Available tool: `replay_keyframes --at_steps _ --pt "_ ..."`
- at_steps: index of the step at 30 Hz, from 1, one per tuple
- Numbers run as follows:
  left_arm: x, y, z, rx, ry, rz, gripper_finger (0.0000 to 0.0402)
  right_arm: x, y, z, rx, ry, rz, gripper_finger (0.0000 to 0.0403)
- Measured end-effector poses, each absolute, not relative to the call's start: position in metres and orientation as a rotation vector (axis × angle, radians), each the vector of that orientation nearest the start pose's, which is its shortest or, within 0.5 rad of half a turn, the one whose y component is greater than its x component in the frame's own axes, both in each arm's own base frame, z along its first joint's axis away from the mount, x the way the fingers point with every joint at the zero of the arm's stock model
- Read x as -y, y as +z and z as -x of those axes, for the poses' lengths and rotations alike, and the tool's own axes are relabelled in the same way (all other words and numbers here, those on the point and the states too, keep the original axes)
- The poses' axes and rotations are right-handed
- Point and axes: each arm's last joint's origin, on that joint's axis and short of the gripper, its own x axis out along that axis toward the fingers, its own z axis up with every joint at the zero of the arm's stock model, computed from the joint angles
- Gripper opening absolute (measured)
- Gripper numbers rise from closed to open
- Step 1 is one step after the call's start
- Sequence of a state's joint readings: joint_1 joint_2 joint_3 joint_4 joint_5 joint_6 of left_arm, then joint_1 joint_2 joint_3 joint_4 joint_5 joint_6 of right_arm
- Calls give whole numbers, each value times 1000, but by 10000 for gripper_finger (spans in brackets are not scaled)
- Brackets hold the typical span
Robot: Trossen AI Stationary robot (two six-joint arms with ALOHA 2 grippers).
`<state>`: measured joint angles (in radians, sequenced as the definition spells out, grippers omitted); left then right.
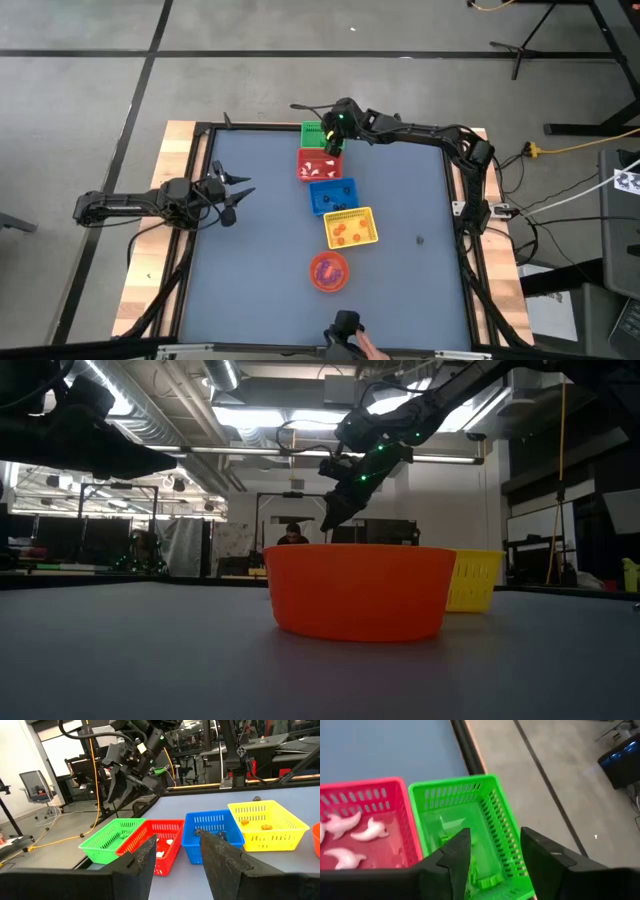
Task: Sort Halloween decoration
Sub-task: Put the black skull toy into the blue bin
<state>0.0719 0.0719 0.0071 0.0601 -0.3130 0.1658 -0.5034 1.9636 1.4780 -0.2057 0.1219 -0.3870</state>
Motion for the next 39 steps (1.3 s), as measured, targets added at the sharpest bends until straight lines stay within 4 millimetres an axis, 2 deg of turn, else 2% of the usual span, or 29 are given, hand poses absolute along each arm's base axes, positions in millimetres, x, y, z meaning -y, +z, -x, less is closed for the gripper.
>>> replay_keyframes --at_steps 4,7,11,15,18,21,26,31,39 --pt "-16 166 -99 -37 384 -164 137 211 225 -376 -882 -432 203 180" --pt "-16 166 -99 -37 384 -164 137 204 247 -363 -983 -406 166 181" --pt "-16 166 -99 -37 384 -164 137 187 284 -333 -1112 -357 123 182" --pt "-16 166 -99 -37 384 -164 137 167 315 -302 -1131 -302 6 182" --pt "-16 166 -99 -37 383 -164 137 152 331 -282 -1156 -309 -114 182" --pt "-16 166 -99 -37 383 -164 137 133 337 -272 -1174 -312 -171 182" --pt "-16 166 -99 -37 383 -164 137 85 326 -263 -1216 -225 -159 182" --pt "-16 166 -99 -37 384 -164 137 42 310 -239 -1255 -219 -203 182" --pt "-16 166 -99 -37 383 -164 137 -7 254 -190 -1397 -280 -417 182"
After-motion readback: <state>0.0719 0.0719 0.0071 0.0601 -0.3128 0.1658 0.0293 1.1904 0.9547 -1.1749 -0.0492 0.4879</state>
